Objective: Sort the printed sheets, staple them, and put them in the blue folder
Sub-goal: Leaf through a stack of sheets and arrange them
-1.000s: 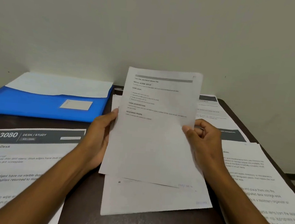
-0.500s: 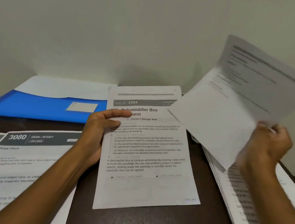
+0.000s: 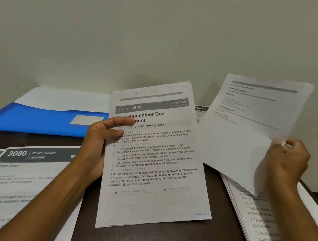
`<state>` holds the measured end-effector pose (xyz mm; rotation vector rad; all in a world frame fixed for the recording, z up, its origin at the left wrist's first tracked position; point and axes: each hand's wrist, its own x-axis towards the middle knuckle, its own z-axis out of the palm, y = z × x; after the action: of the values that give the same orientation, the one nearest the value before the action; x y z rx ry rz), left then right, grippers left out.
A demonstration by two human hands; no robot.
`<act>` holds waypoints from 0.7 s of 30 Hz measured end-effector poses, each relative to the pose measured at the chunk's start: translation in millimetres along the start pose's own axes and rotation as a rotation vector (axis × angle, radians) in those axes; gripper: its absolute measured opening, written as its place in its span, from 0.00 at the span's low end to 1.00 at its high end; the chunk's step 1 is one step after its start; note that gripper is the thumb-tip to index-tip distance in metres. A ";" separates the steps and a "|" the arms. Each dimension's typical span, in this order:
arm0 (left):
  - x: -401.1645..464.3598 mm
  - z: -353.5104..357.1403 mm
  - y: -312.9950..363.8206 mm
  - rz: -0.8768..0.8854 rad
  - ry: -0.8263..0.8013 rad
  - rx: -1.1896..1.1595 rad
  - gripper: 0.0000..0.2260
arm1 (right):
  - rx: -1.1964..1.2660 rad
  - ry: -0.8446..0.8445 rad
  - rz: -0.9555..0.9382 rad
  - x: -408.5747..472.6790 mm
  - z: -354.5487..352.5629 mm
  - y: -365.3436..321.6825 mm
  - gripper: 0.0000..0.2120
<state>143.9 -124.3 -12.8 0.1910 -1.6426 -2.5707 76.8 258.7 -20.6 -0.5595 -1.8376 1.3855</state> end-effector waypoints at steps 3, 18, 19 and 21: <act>0.0 0.4 0.5 0.007 -0.005 -0.026 0.16 | 0.053 -0.127 0.001 -10.2 2.9 -3.4 0.07; 0.6 9.7 -11.7 0.060 -0.002 0.082 0.14 | 0.197 -0.917 0.084 -90.9 27.4 -33.4 0.08; 0.8 9.8 -11.9 0.061 -0.001 0.088 0.14 | 0.201 -0.924 0.088 -91.5 27.2 -34.1 0.08; 0.8 9.9 -12.2 0.062 -0.002 0.095 0.13 | 0.224 -0.923 0.094 -92.5 26.1 -36.0 0.08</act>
<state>141.6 -110.4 -19.8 0.1412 -1.7443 -2.4505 117.2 164.3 -18.2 0.1692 -2.2955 2.0946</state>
